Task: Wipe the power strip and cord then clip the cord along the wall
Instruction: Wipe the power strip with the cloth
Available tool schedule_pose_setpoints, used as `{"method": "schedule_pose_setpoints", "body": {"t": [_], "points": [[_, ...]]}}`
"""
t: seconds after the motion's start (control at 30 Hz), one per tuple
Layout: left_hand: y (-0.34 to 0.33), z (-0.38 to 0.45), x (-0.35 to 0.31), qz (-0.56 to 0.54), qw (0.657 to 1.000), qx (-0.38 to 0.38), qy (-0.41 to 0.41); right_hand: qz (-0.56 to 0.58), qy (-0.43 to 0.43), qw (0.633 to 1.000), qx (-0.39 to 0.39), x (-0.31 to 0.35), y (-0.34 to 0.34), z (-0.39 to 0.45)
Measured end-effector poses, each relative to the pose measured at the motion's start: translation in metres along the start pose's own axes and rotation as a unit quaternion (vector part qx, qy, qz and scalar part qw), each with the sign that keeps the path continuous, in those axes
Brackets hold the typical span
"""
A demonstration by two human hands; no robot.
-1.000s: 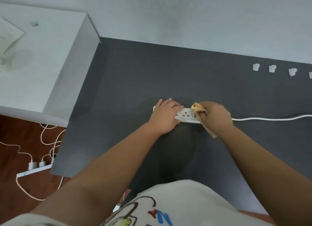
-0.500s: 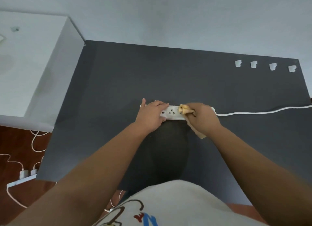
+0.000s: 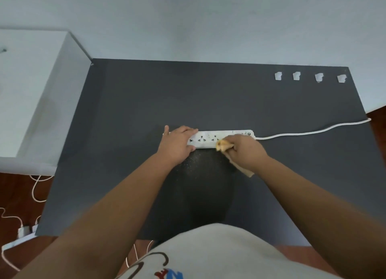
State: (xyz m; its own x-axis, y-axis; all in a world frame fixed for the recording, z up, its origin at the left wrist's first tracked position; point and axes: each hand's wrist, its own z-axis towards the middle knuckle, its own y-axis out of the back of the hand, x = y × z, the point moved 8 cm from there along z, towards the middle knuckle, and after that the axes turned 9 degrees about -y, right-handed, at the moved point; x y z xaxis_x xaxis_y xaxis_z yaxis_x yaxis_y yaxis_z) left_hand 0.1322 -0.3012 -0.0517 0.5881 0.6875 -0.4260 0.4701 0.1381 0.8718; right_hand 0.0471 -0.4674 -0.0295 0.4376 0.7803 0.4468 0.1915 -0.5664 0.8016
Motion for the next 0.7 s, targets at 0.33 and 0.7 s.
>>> {"method": "schedule_pose_setpoints", "body": {"t": [0.33, 0.7], "points": [[-0.001, 0.001, 0.001, 0.003, 1.000, 0.009, 0.001, -0.019, -0.005, 0.999, 0.028, -0.011, 0.004, -0.003], [-0.002, 0.002, 0.002, -0.002, 1.000, 0.013, 0.004, -0.037, -0.049, 0.998, 0.000, -0.028, 0.021, 0.005]]}}
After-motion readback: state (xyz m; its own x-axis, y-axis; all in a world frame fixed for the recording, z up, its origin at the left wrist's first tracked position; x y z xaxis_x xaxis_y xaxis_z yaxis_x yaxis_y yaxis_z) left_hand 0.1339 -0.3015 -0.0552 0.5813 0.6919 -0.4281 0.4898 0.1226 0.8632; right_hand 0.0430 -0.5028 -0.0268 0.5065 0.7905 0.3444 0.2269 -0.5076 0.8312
